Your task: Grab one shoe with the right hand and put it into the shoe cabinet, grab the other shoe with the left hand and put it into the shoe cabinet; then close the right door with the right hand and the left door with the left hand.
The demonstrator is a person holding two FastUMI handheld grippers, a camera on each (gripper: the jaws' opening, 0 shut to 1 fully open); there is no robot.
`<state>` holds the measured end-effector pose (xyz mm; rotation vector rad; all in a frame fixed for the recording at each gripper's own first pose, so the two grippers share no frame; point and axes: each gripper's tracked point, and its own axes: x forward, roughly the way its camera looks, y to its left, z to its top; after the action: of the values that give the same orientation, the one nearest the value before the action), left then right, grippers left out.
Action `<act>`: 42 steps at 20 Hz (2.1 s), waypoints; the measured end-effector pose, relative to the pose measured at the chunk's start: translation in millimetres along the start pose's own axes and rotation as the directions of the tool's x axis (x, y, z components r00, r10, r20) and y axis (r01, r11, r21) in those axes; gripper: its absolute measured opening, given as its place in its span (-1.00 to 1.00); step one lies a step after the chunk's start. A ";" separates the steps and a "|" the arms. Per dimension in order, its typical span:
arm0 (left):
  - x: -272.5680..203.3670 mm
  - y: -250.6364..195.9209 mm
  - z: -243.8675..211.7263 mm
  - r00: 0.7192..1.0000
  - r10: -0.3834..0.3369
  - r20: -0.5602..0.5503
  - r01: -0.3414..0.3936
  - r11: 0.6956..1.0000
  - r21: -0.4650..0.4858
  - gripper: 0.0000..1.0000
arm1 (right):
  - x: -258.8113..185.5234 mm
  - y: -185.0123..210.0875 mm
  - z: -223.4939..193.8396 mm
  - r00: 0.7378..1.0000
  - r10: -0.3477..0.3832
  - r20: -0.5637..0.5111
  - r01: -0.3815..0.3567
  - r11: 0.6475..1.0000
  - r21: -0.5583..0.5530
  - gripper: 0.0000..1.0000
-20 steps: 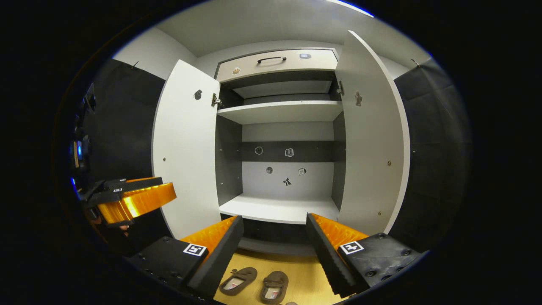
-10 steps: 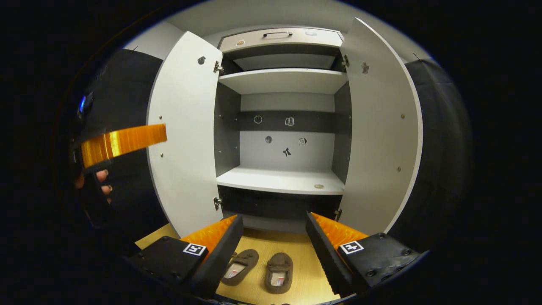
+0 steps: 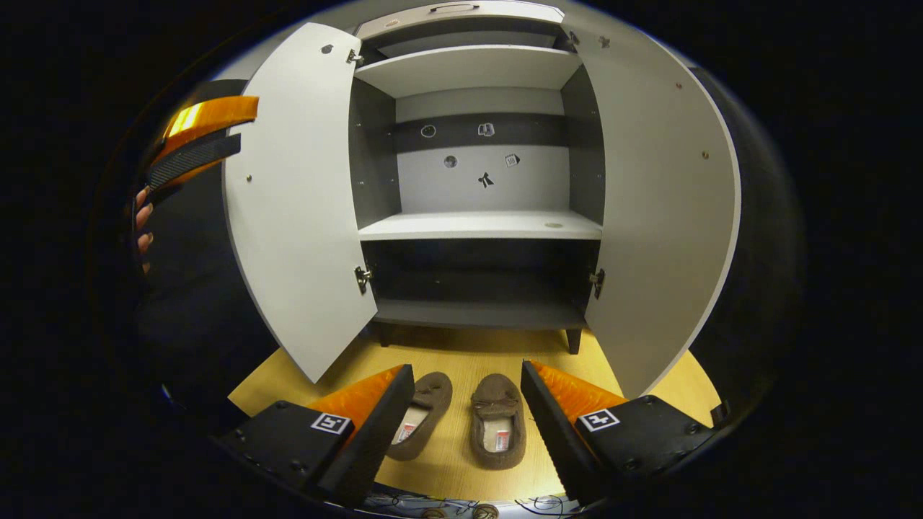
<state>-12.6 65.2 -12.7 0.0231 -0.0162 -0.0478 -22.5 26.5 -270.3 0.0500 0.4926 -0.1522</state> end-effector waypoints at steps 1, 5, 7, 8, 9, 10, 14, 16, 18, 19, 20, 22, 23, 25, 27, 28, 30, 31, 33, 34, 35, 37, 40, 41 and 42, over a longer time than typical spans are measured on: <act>1.5 0.7 -2.4 1.000 0.002 -0.002 -0.002 1.000 0.001 0.89 | 7.7 -0.3 -14.1 1.000 -0.001 -0.024 0.001 1.000 0.003 0.96; 8.1 2.0 -10.7 1.000 0.006 -0.008 -0.006 1.000 -0.002 0.89 | 33.9 -3.7 -67.1 0.992 0.000 -0.126 0.004 1.000 0.030 0.94; 11.7 4.0 -14.7 1.000 0.011 -0.006 -0.011 1.000 -0.005 0.89 | 47.9 -4.4 -90.3 0.985 0.004 -0.173 0.004 0.999 0.046 0.90; 13.4 4.5 -15.6 1.000 0.014 -0.003 -0.014 1.000 -0.006 0.89 | 53.3 -7.4 -100.6 0.982 0.006 -0.189 0.003 0.999 0.050 0.88; 14.2 4.7 -16.9 1.000 0.017 0.000 -0.017 1.000 -0.004 0.89 | 59.4 -7.4 -111.0 0.978 0.010 -0.208 0.001 0.999 0.053 0.85; 15.7 4.1 -19.2 1.000 0.019 0.000 -0.019 1.000 -0.001 0.89 | 65.6 -8.0 -120.4 0.974 0.009 -0.226 0.003 0.999 0.052 0.76; 22.3 3.1 -30.8 1.000 0.027 -0.012 -0.027 0.999 0.018 0.89 | 90.3 -10.9 -159.0 0.957 0.009 -0.290 0.007 0.999 0.054 0.53; 24.5 5.3 -36.5 0.999 0.039 -0.015 -0.039 0.999 0.023 0.89 | 100.0 -15.3 -172.8 0.951 -0.001 -0.309 0.014 0.999 0.043 0.50; 26.8 8.6 -45.0 0.998 0.060 -0.027 -0.059 0.998 0.021 0.89 | 111.6 -18.4 -183.5 0.947 -0.009 -0.320 0.020 0.999 0.031 0.50; 27.4 8.2 -48.1 0.997 0.065 -0.036 -0.064 0.998 0.016 0.89 | 118.1 -19.3 -187.9 0.946 -0.013 -0.324 0.023 0.999 0.026 0.50; 27.8 8.5 -50.1 0.997 0.068 -0.046 -0.068 0.998 0.013 0.89 | 123.1 -18.9 -188.7 0.946 -0.015 -0.323 0.023 1.000 0.020 0.48; 29.1 10.8 -57.1 0.995 0.075 -0.065 -0.074 0.997 0.010 0.89 | 136.4 -21.0 -189.8 0.949 -0.019 -0.315 0.023 1.000 0.007 0.23; 30.7 13.4 -62.9 0.994 0.082 -0.073 -0.081 0.997 0.013 0.89 | 142.6 -20.7 -192.1 0.947 -0.019 -0.320 0.024 1.000 0.009 0.20; 31.5 15.4 -67.3 0.992 0.092 -0.083 -0.091 0.996 0.018 0.89 | 153.2 -23.3 -191.1 0.950 -0.029 -0.312 0.032 0.999 0.003 0.20; 29.9 17.1 -72.0 0.990 0.103 -0.093 -0.101 0.995 0.023 0.89 | 161.3 -25.3 -192.6 0.947 -0.036 -0.318 0.033 0.999 -0.014 0.19; 30.1 18.4 -73.1 0.990 0.106 -0.098 -0.104 0.994 0.025 0.89 | 164.0 -24.8 -193.1 0.947 -0.038 -0.320 0.034 0.999 -0.018 0.19; 33.1 20.8 -74.3 0.988 0.113 -0.104 -0.111 0.993 0.030 0.89 | 169.8 -25.7 -191.3 0.950 -0.040 -0.310 0.032 0.999 -0.032 0.19; 34.3 20.6 -74.7 0.988 0.114 -0.104 -0.111 0.993 0.030 0.87 | 173.5 -33.1 -190.5 0.951 -0.069 -0.303 0.052 0.997 -0.062 0.19; 36.2 19.7 -75.3 0.988 0.114 -0.106 -0.111 0.993 0.033 0.87 | 176.2 -34.2 -192.6 0.950 -0.070 -0.304 0.052 0.996 -0.067 -0.36; 37.8 19.5 -75.0 0.988 0.114 -0.107 -0.111 0.993 0.036 0.87 | 175.8 -33.9 -190.8 0.949 -0.065 -0.308 0.050 0.997 -0.058 -0.34; 38.2 19.7 -75.5 0.988 0.115 -0.106 -0.112 0.993 0.037 0.87 | 178.0 -36.2 -190.3 0.950 -0.066 -0.306 0.051 0.997 -0.055 -0.34; 40.9 19.3 -75.3 0.988 0.116 -0.106 -0.113 0.993 0.037 0.86 | 180.9 -38.0 -188.9 0.953 -0.067 -0.295 0.055 0.997 -0.051 -0.33; 43.0 19.3 -76.2 0.986 0.121 -0.111 -0.118 0.992 0.032 0.87 | 180.5 -34.3 -188.8 0.951 -0.069 -0.301 0.046 0.996 -0.083 -0.82; 42.9 19.3 -76.6 0.986 0.123 -0.112 -0.121 0.992 0.032 0.87 | 180.3 -33.7 -189.3 0.950 -0.063 -0.305 0.039 0.996 -0.084 -0.81; 42.8 19.7 -76.0 0.986 0.127 -0.112 -0.124 0.992 0.033 0.87 | 180.5 -33.8 -188.6 0.949 -0.054 -0.309 0.030 0.996 -0.080 -0.81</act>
<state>32.4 84.5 -87.6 0.0505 0.0961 0.0797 41.0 -15.1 -522.3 -0.0101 0.8152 -0.1686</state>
